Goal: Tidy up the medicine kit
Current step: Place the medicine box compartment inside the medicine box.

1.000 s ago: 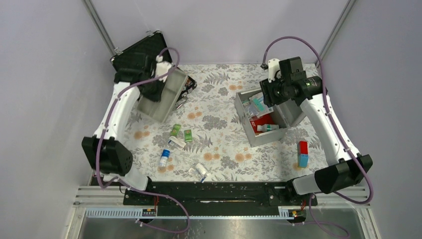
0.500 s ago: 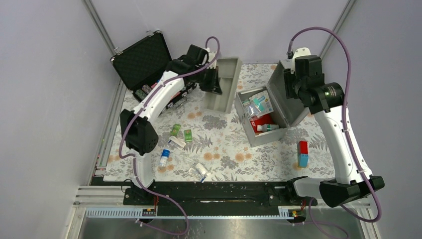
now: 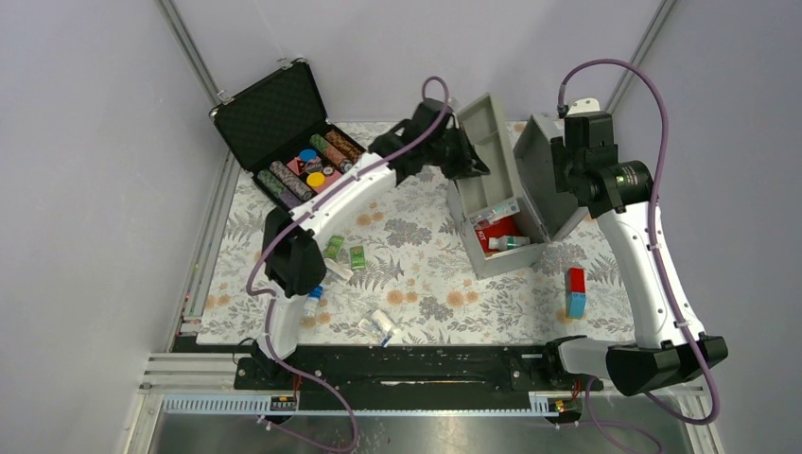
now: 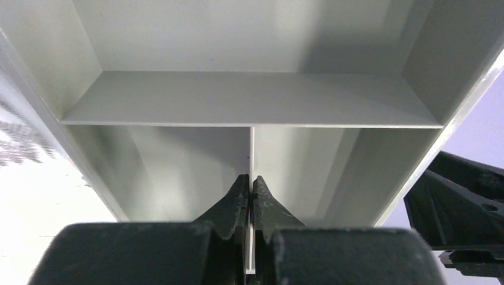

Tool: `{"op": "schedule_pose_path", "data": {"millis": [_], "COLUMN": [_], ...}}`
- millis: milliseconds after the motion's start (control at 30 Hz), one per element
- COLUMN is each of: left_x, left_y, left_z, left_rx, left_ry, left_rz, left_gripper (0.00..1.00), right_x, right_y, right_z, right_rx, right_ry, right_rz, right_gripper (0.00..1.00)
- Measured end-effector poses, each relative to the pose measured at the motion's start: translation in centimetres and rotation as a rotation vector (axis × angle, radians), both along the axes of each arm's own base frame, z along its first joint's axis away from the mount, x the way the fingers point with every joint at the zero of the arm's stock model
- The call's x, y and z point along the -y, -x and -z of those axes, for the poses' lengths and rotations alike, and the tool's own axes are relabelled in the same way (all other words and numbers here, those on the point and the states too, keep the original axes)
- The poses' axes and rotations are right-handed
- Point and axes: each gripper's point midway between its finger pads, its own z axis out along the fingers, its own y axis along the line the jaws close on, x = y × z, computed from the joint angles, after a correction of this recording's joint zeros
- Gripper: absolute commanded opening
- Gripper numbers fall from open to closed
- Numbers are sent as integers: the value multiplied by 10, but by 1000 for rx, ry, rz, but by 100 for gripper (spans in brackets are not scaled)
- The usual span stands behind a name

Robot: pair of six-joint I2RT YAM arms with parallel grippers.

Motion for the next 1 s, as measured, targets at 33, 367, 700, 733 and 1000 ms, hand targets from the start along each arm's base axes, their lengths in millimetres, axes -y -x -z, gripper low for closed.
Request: {"op": "schedule_pose_path", "data": {"millis": [33, 367, 700, 733, 1000], "left_x": [8, 50, 53, 54, 60], "left_y": [3, 34, 27, 28, 34], "left_z": [0, 29, 77, 77, 81], "left_rx": [-12, -152, -265, -271, -280], "left_ry": [8, -9, -71, -68, -69], "left_rz": [-11, -114, -241, -243, -242], "left_gripper": [0, 0, 0, 0, 3], "right_x": [1, 0, -5, -7, -11], "right_y": [1, 12, 17, 17, 18], "right_z": [-1, -8, 7, 8, 17], "right_rx": [5, 43, 11, 8, -13], "right_ry": [-2, -34, -64, -69, -88], "right_rz": [2, 0, -16, -20, -31], "right_gripper": [52, 51, 52, 52, 52]}}
